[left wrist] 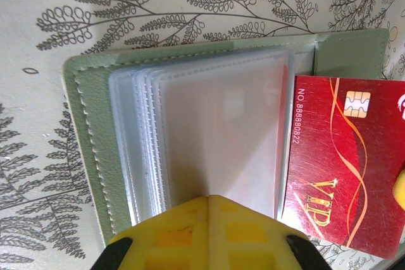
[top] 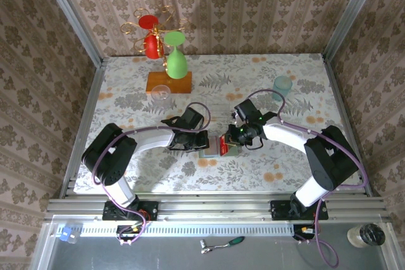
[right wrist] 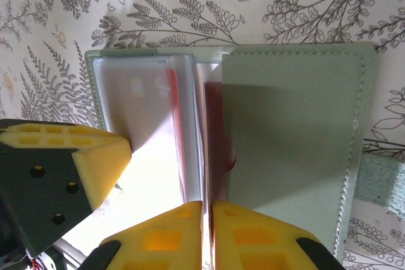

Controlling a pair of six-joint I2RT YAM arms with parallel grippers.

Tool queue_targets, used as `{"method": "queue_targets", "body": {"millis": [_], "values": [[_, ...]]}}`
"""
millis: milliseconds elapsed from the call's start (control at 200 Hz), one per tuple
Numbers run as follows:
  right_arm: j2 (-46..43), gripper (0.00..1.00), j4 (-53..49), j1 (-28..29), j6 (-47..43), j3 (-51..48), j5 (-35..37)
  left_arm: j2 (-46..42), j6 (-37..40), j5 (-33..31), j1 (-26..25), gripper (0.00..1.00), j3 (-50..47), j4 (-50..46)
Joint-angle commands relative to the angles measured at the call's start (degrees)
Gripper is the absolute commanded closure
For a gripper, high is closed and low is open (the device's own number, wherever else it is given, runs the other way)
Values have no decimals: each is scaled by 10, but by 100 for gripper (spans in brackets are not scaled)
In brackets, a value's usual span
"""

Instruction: Take the credit cards out of the card holder

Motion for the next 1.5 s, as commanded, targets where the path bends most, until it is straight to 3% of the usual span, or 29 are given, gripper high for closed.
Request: {"method": "queue_targets", "body": {"millis": [0, 410, 965, 1070, 1280, 1495], "values": [[10, 87, -18, 7, 4, 13, 13, 5, 7, 1, 2, 100, -10, -12], [6, 88, -24, 17, 14, 7, 23, 3, 6, -1, 3, 100, -12, -10], [-15, 96, -45, 20, 11, 18, 44, -4, 10, -1, 3, 100, -10, -12], [-26, 97, -65, 20, -3, 28, 50, -17, 14, -2, 6, 96, -8, -19], [-38, 97, -118, 18, -80, 59, 58, -57, 18, -15, 11, 89, -11, -19], [-29, 98, -206, 18, -251, 123, 77, -87, 18, -25, 14, 84, -16, -26]]}}
